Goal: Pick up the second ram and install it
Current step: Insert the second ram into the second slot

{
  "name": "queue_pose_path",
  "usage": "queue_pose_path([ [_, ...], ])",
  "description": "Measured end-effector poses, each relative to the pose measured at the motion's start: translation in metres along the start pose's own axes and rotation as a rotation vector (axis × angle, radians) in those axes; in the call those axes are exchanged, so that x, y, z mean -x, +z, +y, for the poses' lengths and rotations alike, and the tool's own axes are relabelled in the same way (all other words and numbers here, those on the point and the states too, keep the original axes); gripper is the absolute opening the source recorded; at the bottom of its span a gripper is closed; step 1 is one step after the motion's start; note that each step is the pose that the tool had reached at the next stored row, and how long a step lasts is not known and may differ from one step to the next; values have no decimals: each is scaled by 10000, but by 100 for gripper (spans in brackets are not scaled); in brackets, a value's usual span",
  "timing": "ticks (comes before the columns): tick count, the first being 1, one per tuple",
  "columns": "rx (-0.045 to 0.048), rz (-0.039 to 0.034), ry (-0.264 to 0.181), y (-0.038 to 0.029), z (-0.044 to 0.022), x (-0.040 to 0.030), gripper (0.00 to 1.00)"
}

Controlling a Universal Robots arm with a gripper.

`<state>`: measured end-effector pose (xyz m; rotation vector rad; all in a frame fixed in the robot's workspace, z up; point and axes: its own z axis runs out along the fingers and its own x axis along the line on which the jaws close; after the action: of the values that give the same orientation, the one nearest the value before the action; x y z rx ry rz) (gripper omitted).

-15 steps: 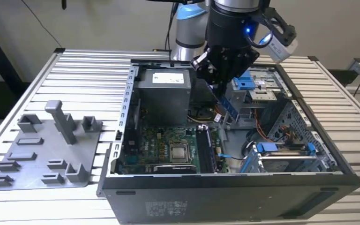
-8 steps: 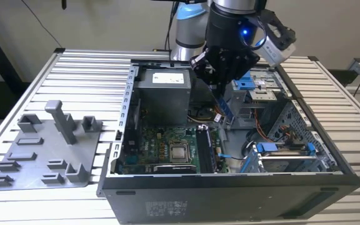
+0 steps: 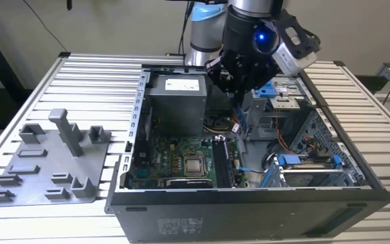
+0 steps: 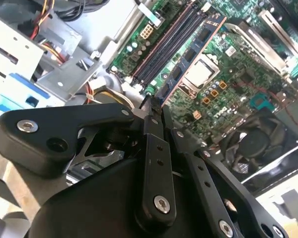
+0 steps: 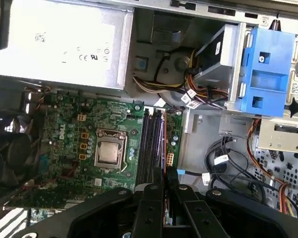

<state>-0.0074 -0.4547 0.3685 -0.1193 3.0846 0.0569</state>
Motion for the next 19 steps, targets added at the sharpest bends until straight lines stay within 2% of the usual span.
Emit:
queue_pose_path([
  [8,-69,-25,1259,21,0,-1,14],
  [12,-73,-21,1303,23,-1,-1,14],
  [13,-74,27,1298,28,-1,-1,14],
  [16,-104,255,1222,39,-2,9,14],
  [17,-109,291,1200,50,-3,15,14],
  [19,-110,296,1162,79,-5,22,14],
])
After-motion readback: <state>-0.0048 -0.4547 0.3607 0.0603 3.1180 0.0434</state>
